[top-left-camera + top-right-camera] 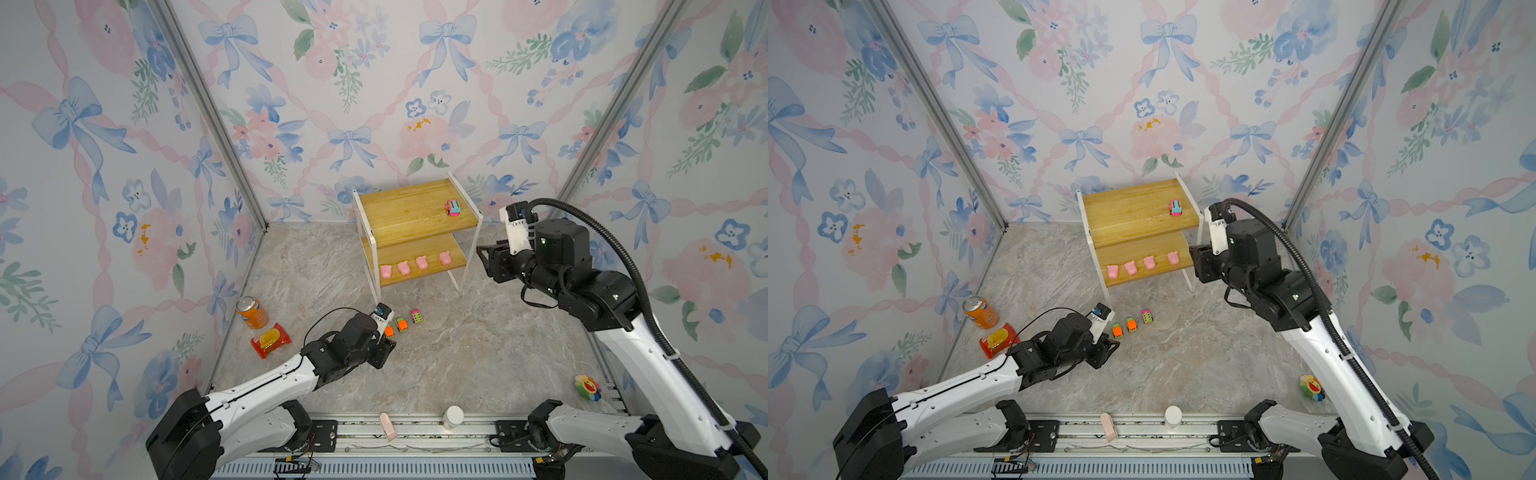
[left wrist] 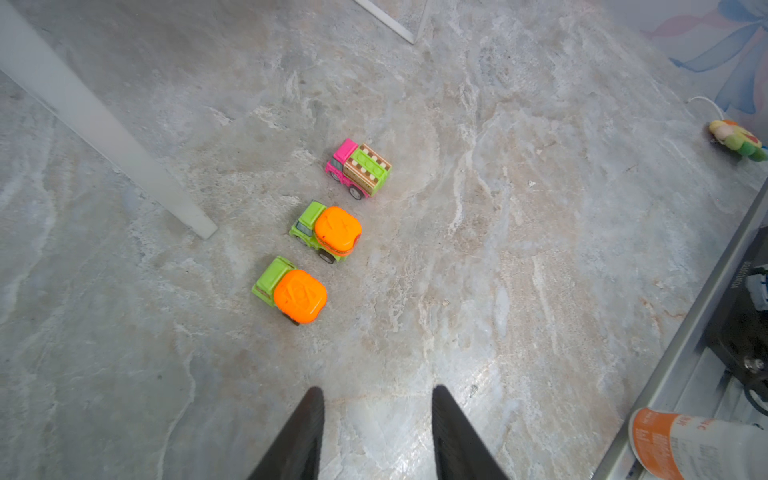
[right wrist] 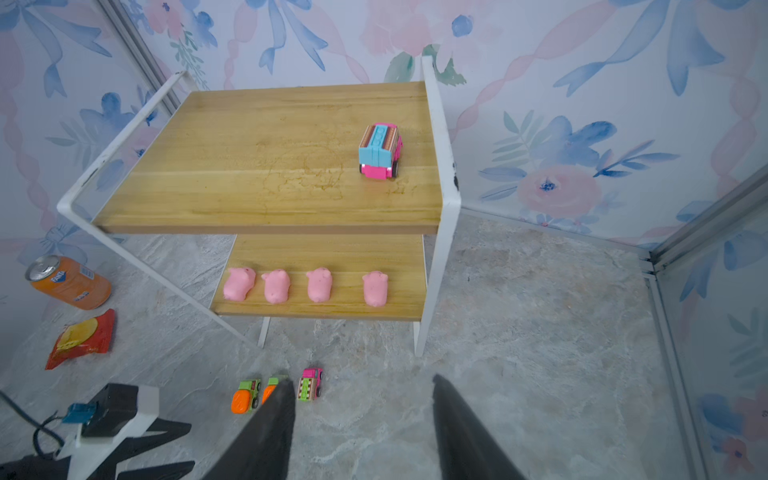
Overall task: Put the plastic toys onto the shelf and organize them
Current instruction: 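Withdraw the right gripper from the shelf and move it down to the trucks, then lower the right gripper onto the pink-and-green truck and close it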
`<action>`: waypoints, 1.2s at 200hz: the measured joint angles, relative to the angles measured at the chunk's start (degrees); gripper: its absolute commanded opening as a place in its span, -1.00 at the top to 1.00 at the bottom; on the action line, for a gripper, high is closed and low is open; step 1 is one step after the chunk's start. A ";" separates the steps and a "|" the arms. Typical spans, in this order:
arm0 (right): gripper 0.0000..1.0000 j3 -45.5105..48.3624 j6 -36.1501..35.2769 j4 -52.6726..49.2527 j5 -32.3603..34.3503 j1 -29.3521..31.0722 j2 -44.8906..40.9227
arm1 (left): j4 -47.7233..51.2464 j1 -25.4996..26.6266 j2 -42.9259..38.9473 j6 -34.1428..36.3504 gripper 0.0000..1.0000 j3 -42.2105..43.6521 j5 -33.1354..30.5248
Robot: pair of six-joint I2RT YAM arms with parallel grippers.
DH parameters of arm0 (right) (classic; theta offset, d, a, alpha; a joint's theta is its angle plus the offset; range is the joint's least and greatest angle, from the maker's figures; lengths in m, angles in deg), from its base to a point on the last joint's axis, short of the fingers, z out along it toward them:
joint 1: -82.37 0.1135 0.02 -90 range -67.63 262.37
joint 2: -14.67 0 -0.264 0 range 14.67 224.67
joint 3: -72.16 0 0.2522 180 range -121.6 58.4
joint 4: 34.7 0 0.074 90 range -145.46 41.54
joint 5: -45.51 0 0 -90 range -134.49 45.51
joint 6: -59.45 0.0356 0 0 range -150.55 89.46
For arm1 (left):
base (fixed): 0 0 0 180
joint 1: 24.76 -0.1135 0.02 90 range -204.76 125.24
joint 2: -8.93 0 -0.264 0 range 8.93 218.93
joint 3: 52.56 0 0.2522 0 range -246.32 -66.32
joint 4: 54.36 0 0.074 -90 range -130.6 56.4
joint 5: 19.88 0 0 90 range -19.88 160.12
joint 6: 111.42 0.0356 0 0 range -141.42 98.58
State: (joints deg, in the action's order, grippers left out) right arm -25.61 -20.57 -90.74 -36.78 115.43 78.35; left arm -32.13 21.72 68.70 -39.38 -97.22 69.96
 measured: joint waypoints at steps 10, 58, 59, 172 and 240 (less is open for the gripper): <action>-0.11 5.60 1.05 2.82 -1.88 0.07 -2.25 | 0.02 -0.50 0.00 0.02 0.11 0.00 -0.02; -0.13 29.99 4.00 15.04 -2.27 8.07 0.28 | 0.02 -1.57 -0.04 0.17 0.08 0.00 -0.44; -0.13 30.36 3.98 15.21 -2.14 8.37 0.42 | 0.02 -1.57 -0.07 0.17 0.08 0.00 -0.46; -0.07 31.19 3.89 28.39 2.43 13.40 24.55 | 0.00 -3.78 -3.69 -0.28 0.01 1.77 -2.23; -0.03 31.10 1.53 37.48 1.49 13.49 29.73 | 0.00 -4.63 -3.85 -0.31 0.01 2.25 -2.19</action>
State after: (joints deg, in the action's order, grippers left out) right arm 5.50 -19.04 -53.26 -35.30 128.92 108.07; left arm -32.13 17.08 64.85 -39.68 -94.97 67.77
